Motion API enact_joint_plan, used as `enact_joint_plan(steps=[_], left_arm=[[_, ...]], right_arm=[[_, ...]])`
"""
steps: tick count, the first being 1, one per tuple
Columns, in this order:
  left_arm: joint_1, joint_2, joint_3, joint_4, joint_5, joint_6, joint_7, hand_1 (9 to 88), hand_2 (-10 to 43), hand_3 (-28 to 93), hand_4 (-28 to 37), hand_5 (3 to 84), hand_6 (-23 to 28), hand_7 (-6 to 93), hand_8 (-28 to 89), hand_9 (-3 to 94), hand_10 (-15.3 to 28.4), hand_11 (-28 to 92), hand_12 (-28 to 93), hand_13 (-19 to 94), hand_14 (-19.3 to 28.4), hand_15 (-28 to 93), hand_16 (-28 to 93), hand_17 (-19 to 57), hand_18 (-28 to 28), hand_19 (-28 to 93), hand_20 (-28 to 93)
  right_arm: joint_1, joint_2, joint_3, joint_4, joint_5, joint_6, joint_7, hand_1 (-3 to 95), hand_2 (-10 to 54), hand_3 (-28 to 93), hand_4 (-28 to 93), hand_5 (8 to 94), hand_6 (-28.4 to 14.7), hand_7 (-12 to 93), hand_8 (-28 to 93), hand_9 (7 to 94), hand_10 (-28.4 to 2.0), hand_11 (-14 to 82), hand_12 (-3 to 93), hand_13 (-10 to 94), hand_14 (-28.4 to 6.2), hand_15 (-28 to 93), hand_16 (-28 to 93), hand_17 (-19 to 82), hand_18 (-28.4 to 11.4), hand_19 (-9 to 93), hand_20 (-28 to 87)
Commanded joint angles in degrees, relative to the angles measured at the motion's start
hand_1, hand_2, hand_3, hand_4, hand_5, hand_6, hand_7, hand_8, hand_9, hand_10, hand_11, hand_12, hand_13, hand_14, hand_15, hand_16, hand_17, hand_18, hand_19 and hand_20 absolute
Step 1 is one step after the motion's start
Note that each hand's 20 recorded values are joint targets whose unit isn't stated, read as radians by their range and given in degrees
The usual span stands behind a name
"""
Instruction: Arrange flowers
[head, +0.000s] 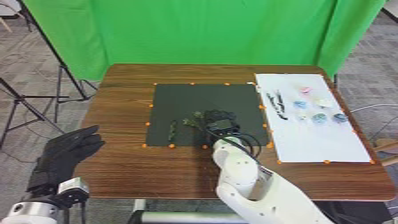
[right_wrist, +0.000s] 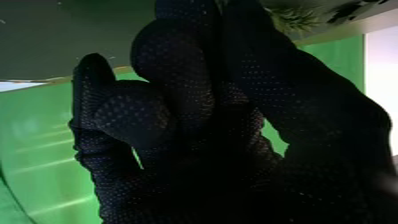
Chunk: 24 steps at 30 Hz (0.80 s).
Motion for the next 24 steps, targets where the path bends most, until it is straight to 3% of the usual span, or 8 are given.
enact_joint_plan(steps=[1,5,13,24], left_arm=[[0.4,-0.23,0.06,-0.05,0.25,-0.41,-0.35,30.3,6.2,80,-10.3,50.7,16.0,14.8,-8,42.3,23.0,41,11,31,28.4,63,-12,-6.9,22.7,62,17],[1.0,-0.11,-0.65,-0.41,0.27,0.02,-0.54,30.2,6.1,80,-10.1,50.7,16.0,14.9,-8,42.3,23.1,41,10,31,28.4,63,-12,-6.9,22.7,62,17],[0.7,0.02,-0.20,-0.30,0.35,-0.14,-0.84,30.3,6.2,80,-10.2,50.7,16.0,14.8,-8,42.3,23.0,41,10,31,28.4,63,-12,-6.9,22.7,62,17],[0.7,-0.31,-0.31,-0.32,0.63,-0.54,-1.36,30.2,6.2,80,-10.0,50.7,16.0,14.8,-8,42.3,23.0,41,10,31,28.4,63,-12,-6.9,22.7,62,17]], right_arm=[[-0.8,-0.3,-1.1,-1.1,-0.1,-0.9,-0.4,49.3,-9.5,78,-26,88.9,-3.4,20,14,83.1,-14.9,50.9,27.6,73,-14.7,76,26,27,-28.4,88,17],[-0.7,0.0,-2.2,-1.8,0.3,-0.3,0.1,48.4,-9.5,78,-26,89.3,-3.6,20,13,83.1,-15.0,51.2,26.9,73,-15.1,76,26,27,-28.4,88,17],[-0.3,-0.2,-2.2,-1.4,0.2,0.8,0.8,41.1,-7.9,78,-24,88.7,-3.4,20,10,82.4,-15.5,51.5,26.4,72,-15.6,76,27,26,-28.4,87,16],[-0.1,-0.1,-1.9,-0.4,-1.7,0.7,2.0,35.0,-5.0,78,-23,87.5,-3.9,23,-9,79.6,-17.0,52.9,26.3,70,-17.2,77,27,25,-28.4,85,16]])
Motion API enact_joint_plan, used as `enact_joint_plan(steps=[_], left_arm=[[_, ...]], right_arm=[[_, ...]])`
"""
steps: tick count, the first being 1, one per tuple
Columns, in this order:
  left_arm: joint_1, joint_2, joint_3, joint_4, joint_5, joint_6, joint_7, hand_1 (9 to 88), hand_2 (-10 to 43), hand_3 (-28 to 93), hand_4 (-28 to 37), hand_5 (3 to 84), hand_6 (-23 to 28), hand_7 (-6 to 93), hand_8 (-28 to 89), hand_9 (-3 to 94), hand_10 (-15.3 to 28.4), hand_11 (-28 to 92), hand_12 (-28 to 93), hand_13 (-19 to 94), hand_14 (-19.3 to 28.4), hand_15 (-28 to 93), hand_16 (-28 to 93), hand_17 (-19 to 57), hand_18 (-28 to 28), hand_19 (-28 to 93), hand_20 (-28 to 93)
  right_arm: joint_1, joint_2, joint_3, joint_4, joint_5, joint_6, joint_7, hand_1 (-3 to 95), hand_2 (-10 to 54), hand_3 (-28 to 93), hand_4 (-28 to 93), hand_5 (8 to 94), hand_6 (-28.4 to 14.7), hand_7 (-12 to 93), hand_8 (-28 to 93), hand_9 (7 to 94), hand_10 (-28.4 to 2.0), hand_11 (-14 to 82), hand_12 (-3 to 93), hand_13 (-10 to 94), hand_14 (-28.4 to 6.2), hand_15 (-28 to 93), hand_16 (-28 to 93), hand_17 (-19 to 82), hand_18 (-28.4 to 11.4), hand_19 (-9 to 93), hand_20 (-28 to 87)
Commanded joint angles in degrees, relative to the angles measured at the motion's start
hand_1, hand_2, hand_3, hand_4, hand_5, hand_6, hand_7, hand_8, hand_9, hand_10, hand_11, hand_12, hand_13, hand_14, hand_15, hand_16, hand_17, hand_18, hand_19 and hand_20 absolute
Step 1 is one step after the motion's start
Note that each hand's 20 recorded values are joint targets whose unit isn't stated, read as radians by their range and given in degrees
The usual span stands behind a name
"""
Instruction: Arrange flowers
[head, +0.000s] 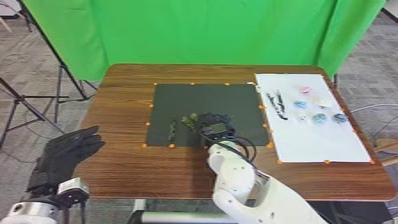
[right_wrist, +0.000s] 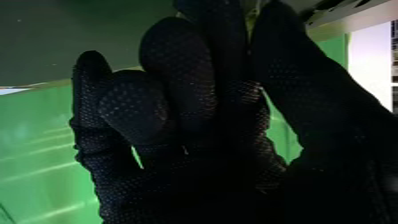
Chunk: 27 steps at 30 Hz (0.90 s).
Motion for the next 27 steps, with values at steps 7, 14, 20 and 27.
enact_joint_plan(steps=[7,14,20,27], left_arm=[[1.4,-0.41,-0.84,-0.56,0.27,-0.18,-0.54,30.3,6.2,80,-10.1,50.8,16.1,14.7,-8,42.3,23.0,41,11,31,28.4,63,-12,-6.9,22.7,62,17],[1.8,-0.21,-1.00,-0.76,0.22,0.05,-0.35,30.3,6.2,80,-10.0,50.7,16.0,14.7,-8,42.3,23.0,41,10,31,28.4,63,-12,-6.8,22.6,62,17],[2.1,0.06,-0.79,-0.83,-0.10,0.48,0.07,30.3,6.2,80,-10.0,50.7,16.0,14.7,-8,42.3,23.0,41,10,31,28.4,63,-12,-6.8,22.6,62,17],[3.1,-0.80,-1.38,-1.08,-0.18,0.37,0.27,30.3,6.3,80,-10.1,50.7,16.0,14.7,-8,42.3,23.0,41,11,31,28.4,63,-13,-6.8,22.6,62,17]], right_arm=[[0.3,0.7,-0.9,-0.5,0.0,-0.3,1.7,32.4,-5.0,77,-22,86.8,-4.5,24,-9,78.5,-17.7,55.1,26.7,70,-17.9,78,27,26,-28.4,85,16],[1.3,1.7,-2.2,-1.1,-0.7,1.3,1.6,29.9,-4.3,75,-22,86.1,-5.1,25,-8,77.5,-18.4,56.4,27.1,69,-18.6,79,27,27,-28.4,84,16],[1.6,1.9,-2.3,-1.0,-1.8,2.3,1.4,28.9,-3.9,74,-22,84.6,-5.9,28,-8,76.0,-19.3,58.6,27.7,69,-19.1,80,27,27,-28.4,84,15],[0.4,2.9,-1.9,-2.9,-5.2,0.9,0.6,26.0,-1.9,73,-22,83.5,-7.0,30,-8,74.9,-20.5,60.2,28.2,69,-20.0,81,27,30,-28.4,84,14]])
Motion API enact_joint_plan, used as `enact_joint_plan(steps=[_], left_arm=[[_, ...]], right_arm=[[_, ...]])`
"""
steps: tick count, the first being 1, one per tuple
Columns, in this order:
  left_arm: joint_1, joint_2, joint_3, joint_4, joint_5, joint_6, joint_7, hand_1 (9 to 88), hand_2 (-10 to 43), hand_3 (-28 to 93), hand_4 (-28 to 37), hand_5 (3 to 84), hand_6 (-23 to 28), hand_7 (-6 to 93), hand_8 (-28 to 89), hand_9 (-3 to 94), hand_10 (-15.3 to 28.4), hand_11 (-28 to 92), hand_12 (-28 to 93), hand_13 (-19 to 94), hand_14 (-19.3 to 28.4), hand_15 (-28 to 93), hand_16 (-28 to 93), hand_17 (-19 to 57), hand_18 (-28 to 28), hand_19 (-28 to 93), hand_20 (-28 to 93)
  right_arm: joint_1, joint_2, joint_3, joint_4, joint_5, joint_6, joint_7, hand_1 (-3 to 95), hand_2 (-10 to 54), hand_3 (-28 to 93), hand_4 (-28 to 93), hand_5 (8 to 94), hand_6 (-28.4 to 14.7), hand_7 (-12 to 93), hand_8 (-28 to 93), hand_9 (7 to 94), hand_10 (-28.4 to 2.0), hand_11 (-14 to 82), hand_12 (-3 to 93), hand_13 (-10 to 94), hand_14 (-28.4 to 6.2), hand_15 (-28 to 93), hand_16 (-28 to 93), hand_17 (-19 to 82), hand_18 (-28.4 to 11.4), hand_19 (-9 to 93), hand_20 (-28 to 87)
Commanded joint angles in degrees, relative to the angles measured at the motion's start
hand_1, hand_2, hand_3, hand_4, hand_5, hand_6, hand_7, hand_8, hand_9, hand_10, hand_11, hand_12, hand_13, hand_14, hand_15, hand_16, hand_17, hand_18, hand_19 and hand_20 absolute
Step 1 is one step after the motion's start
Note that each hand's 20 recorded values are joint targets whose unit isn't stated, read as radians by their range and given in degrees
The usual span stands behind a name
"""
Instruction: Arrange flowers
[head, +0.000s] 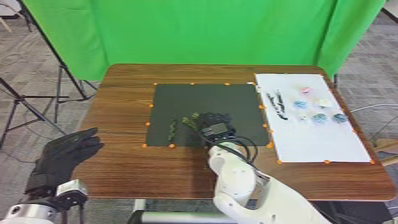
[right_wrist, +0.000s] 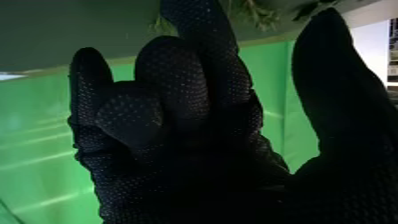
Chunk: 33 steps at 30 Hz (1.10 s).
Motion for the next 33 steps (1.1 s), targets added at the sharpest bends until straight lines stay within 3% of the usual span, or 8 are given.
enact_joint_plan(steps=[1,13,19,25,26,33], left_arm=[[2.0,-0.75,-0.68,-0.65,-0.24,0.33,0.56,30.3,6.3,80,-10.1,50.7,16.0,14.7,-8,42.3,23.0,41,11,31,28.4,63,-13,-6.8,22.6,62,17],[2.6,-0.29,0.12,-0.87,-0.78,1.53,1.82,30.2,6.4,80,-10.1,50.7,16.1,14.7,-8,42.4,23.0,41,11,31,28.4,63,-12,-6.8,22.7,62,17],[1.5,0.34,1.66,-0.51,-1.00,1.68,1.98,30.2,6.4,80,-10.1,50.7,16.1,14.7,-8,42.4,23.0,41,10,31,28.4,63,-12,-6.8,22.6,62,17],[0.4,0.87,2.27,-0.14,-1.28,1.77,2.48,30.3,6.5,80,-10.1,50.7,16.0,14.8,-8,42.4,23.0,41,10,31,28.4,63,-12,-6.8,22.6,62,17],[0.0,0.54,2.33,-0.12,-0.98,1.55,2.02,30.3,6.4,80,-10.1,50.7,16.0,14.9,-8,42.4,23.0,41,10,31,28.4,63,-12,-6.8,22.7,62,17],[-0.2,0.81,2.88,0.12,-1.22,1.54,2.63,30.3,6.5,80,-10.1,50.7,16.1,14.8,-8,42.4,23.0,41,10,31,28.4,63,-12,-6.8,22.7,62,17]], right_arm=[[-0.9,1.5,0.3,-2.6,-3.8,-0.6,-0.5,25.7,-1.7,73,-22,83.2,-7.4,30,-8,74.6,-20.8,60.5,28.4,70,-20.0,81,27,31,-28.4,84,13],[1.5,10.8,6.7,-6.3,4.2,8.1,-3.7,24.2,2.4,75,-20,76.3,-10.3,24,-8,65.3,-24.5,55.7,25.9,60,-22.4,78,25,24,-28.4,80,11],[4.5,12.5,11.9,-0.3,7.6,4.6,-3.8,25.0,2.2,78,-21,72.9,-11.5,21,-9,60.5,-25.2,53.5,23.9,55,-22.0,77,22,22,-28.4,78,10],[7.3,12.6,13.3,6.7,6.8,0.7,-1.9,26.0,0.8,79,-22,69.1,-13.2,17,-9,56.6,-26.1,53.6,23.8,51,-22.3,78,21,24,-28.4,80,10],[7.1,12.4,13.9,7.3,7.2,-0.4,-1.0,26.1,0.6,79,-22,68.6,-13.5,17,-9,56.0,-26.3,53.5,23.7,51,-22.5,78,21,24,-28.4,80,10],[4.7,13.0,16.0,9.7,5.4,-1.3,1.9,26.4,-0.8,79,-23,66.7,-15.2,15,-9,53.4,-27.4,53.3,23.1,48,-24.1,79,20,23,-28.4,80,12]])
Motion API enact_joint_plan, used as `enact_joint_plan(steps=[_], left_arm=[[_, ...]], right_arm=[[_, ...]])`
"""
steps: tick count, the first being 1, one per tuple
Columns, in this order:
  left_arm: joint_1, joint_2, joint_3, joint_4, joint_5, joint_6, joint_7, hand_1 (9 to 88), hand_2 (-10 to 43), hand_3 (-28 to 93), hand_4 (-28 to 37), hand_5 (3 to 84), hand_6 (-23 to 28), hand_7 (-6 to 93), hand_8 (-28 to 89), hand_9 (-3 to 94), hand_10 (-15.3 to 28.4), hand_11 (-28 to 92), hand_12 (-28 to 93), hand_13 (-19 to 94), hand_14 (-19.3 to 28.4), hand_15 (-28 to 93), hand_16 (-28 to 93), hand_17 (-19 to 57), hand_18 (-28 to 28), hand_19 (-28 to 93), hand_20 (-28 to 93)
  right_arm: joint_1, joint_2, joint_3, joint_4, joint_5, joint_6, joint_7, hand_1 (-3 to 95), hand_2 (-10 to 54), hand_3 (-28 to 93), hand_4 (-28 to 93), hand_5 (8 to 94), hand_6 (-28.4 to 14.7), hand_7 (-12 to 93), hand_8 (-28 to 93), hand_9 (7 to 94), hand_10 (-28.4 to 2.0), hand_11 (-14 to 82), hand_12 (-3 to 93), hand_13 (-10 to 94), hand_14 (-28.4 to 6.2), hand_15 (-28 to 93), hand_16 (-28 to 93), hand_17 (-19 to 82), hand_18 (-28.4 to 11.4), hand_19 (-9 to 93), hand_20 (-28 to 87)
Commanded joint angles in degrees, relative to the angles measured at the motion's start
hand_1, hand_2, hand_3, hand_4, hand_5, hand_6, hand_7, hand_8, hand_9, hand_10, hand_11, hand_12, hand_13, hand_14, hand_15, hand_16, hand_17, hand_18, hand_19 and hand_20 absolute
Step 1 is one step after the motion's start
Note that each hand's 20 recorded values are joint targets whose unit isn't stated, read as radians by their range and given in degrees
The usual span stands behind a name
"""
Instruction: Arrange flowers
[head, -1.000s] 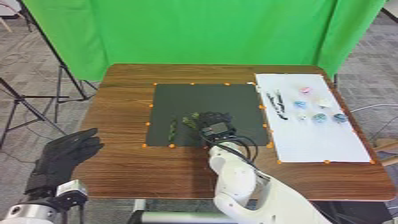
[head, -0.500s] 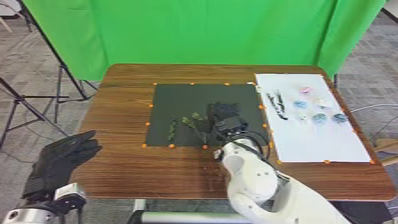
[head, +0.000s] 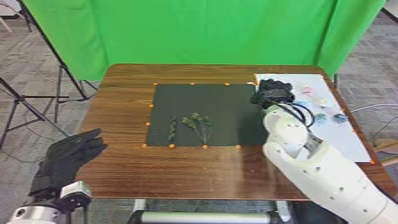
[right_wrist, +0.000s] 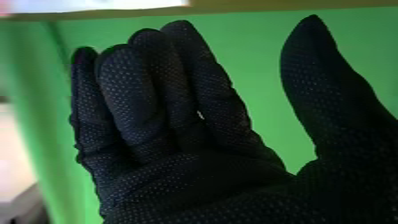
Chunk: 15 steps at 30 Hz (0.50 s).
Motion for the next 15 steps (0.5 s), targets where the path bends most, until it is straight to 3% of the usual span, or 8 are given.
enact_joint_plan(steps=[1,15], left_arm=[[0.0,0.17,0.53,0.35,-0.40,0.11,0.49,30.2,6.5,80,-10.1,50.7,16.1,14.8,-8,42.4,23.0,41,10,31,28.4,63,-12,-6.9,22.7,62,17],[-1.0,0.00,0.93,0.89,-0.33,-0.52,0.48,30.3,6.4,80,-10.1,50.7,16.0,14.9,-8,42.2,23.0,41,11,31,28.4,63,-12,-6.8,22.7,62,17]], right_arm=[[-2.4,1.8,2.3,1.8,-1.3,-1.1,3.6,26.4,-1.0,79,-23,66.7,-15.3,14,-9,53.4,-27.5,53.4,23.0,48,-24.2,79,20,23,-28.4,80,12],[-4.9,1.1,3.9,4.5,-1.2,-2.8,4.4,26.5,-1.7,79,-23,67.5,-15.2,15,-8,53.8,-27.5,53.5,22.7,49,-24.2,79,19,23,-28.4,80,13]])
